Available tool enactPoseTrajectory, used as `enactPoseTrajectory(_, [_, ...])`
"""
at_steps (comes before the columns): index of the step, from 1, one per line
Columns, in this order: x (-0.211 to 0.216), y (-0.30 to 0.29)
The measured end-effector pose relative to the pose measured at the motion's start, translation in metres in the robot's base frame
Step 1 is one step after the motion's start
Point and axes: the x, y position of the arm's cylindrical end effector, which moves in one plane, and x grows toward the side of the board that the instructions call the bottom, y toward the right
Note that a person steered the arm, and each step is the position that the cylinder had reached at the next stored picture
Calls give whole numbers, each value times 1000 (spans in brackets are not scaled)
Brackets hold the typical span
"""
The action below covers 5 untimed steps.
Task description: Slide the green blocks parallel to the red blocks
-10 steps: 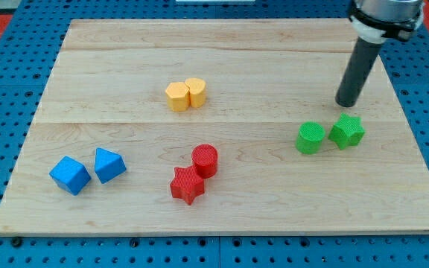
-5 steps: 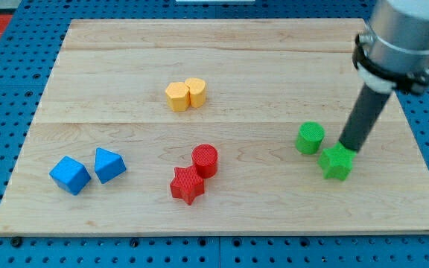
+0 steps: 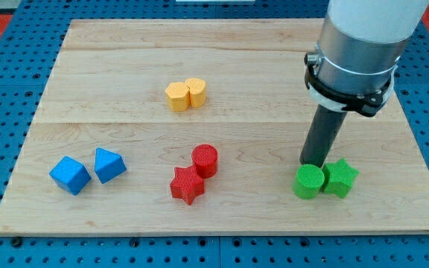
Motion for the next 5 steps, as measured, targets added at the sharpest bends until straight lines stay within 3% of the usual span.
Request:
enactPoseTrajectory(1, [-8,0])
enactPoseTrajectory(2, [-43,0])
enactPoseTrajectory(5, [-49,0])
